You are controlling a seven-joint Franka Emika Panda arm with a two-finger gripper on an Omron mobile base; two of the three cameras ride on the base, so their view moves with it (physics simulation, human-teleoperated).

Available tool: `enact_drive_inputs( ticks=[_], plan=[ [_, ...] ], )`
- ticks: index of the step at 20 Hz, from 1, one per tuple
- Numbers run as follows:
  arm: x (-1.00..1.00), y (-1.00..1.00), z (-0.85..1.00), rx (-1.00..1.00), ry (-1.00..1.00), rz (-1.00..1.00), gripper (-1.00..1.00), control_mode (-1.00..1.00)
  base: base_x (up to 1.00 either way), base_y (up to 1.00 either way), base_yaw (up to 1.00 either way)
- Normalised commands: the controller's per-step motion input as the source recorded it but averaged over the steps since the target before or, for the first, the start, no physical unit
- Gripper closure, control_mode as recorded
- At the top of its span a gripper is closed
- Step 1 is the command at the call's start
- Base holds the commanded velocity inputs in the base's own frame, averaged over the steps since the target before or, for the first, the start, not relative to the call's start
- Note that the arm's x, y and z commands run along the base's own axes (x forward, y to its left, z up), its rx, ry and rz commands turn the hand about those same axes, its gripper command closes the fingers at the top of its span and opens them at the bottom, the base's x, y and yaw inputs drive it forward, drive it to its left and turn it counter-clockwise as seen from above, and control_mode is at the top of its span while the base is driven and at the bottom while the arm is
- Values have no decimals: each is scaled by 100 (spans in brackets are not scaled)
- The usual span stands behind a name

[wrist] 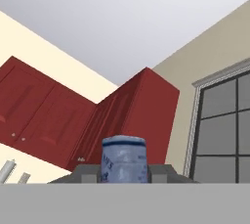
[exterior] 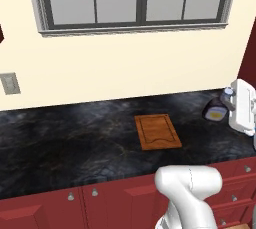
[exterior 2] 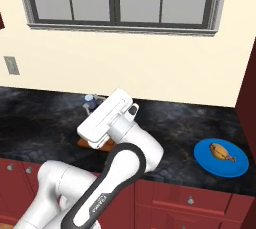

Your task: Pick the chicken drumstick from the plate and place it on the cutting board. Then pick the condiment bottle from the cabinet and place it next to the cutting board.

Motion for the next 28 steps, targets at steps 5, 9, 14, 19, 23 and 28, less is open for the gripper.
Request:
enact_drive_inputs(
  ticks=[5,9,14,19,23,28],
  plan=[
    [0,-7,0,0,6,0,100,-100,0,0,0],
    [3,-2,0,0,6,0,100,-100,0,0,0],
    [16,0,-4,-1,4,0,100,-100,0,0,0],
    [26,0,-24,-1,0,0,100,-100,0,0,0],
    [22,-4,-22,-1,0,0,100,-100,0,0,0],
    [20,-10,-14,0,2,0,100,-100,0,0,0]
  ],
)
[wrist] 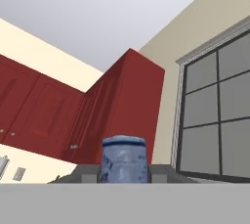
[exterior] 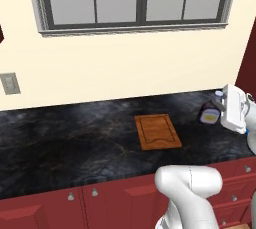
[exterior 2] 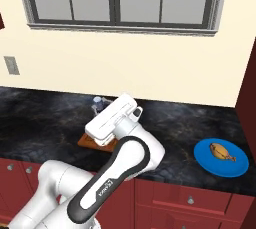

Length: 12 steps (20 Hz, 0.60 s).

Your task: Pick the chicken drumstick from the plate and place it on the cutting board. Then pick the condiment bottle from the cabinet and place it next to the cutting board.

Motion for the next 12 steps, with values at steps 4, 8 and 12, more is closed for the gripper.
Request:
enact_drive_inputs(
  ticks=[4,8,12],
  plan=[
    [9,-15,-3,0,4,0,100,-100,0,0,0],
    [12,-12,-6,0,4,0,100,-100,0,0,0],
    [10,-9,-4,0,0,0,100,-100,0,0,0]
  ],
)
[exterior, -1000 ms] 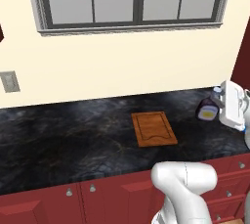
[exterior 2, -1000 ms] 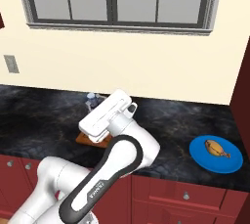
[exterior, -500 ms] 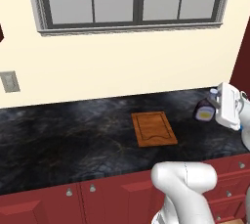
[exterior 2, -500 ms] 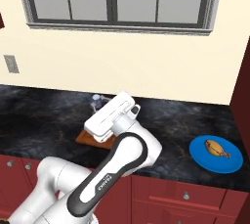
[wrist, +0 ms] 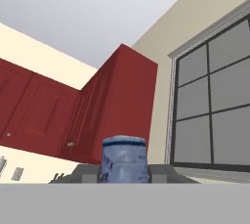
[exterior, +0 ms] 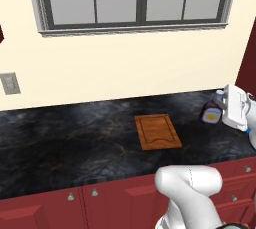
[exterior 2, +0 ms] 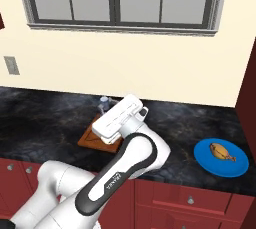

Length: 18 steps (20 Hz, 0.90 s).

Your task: Pick the chicken drumstick from the plate and place it on the cutting board. Then pick the condiment bottle from the cabinet and place it next to the cutting board.

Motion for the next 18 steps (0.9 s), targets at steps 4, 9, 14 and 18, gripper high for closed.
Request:
enact_drive_inputs(
  ticks=[4,9,14,18],
  plan=[
    [9,0,-3,0,0,0,100,-100,0,0,0],
    [10,-1,-6,0,0,0,100,-100,0,0,0],
    [15,-5,-13,-1,1,0,100,-100,0,0,0],
    [28,-5,-12,-1,2,0,100,-100,0,0,0]
  ],
)
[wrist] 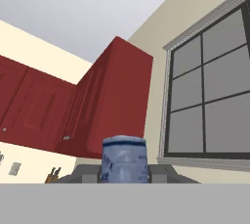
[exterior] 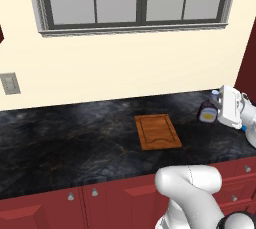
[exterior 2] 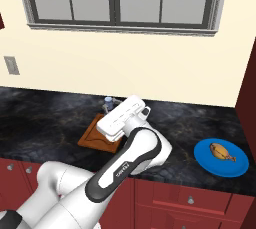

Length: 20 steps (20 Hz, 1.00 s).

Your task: Pick the chicken drumstick from the plate and place it on the cutting board. Then pick the condiment bottle from the cabinet and place it next to the cutting board.

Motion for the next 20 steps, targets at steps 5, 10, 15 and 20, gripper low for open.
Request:
enact_drive_inputs(
  ticks=[5,10,15,20],
  plan=[
    [32,-5,-10,0,2,0,100,-100,0,0,0],
    [30,-6,-12,0,2,0,100,-100,0,0,0],
    [28,-12,-16,0,2,0,100,-100,0,0,0],
    [20,-14,-6,0,3,0,100,-100,0,0,0]
  ],
)
